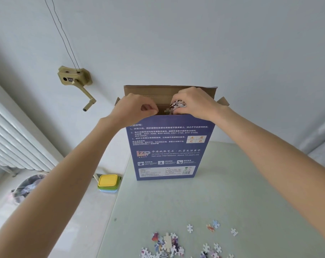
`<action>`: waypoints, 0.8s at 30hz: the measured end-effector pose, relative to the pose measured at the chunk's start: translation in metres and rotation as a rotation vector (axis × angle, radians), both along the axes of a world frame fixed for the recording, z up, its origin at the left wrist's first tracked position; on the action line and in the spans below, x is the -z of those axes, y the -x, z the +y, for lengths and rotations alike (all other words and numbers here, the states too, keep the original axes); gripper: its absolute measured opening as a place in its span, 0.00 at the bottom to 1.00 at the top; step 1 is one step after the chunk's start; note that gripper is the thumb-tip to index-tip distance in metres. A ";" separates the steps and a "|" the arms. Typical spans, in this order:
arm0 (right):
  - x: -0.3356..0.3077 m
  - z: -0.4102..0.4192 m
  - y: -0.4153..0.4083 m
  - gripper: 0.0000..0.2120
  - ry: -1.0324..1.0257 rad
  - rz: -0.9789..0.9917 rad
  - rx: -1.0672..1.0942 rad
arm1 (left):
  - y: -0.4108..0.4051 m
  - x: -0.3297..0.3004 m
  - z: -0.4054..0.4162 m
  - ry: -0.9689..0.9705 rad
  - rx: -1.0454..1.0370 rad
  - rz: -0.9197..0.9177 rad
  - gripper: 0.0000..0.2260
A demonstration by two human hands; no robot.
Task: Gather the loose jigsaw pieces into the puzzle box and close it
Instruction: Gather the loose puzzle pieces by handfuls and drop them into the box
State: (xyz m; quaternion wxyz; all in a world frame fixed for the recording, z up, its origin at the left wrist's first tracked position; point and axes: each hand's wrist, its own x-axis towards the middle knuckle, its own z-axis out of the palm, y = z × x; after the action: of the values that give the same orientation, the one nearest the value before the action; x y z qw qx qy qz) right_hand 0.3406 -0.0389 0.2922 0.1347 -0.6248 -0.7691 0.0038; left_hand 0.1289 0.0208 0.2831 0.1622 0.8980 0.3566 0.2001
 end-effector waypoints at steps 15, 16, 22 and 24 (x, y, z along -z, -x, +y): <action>0.008 -0.021 0.008 0.07 -0.146 0.134 0.092 | 0.000 0.017 -0.023 -0.197 -0.050 -0.113 0.04; 0.010 -0.031 0.012 0.07 -0.204 0.175 0.082 | 0.001 0.021 -0.027 -0.275 -0.062 -0.160 0.05; 0.076 -0.132 0.036 0.07 -0.378 0.235 0.065 | 0.021 0.080 -0.091 -0.409 -0.045 -0.404 0.06; 0.119 -0.166 0.037 0.07 -0.251 0.282 0.133 | 0.031 0.117 -0.118 -0.238 -0.049 -0.367 0.07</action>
State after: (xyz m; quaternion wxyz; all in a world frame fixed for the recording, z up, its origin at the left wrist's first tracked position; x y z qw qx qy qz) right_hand 0.3035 -0.2048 0.1727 0.3181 -0.6456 -0.6941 -0.0134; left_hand 0.0978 -0.0969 0.1659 0.1124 0.8505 0.3165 0.4048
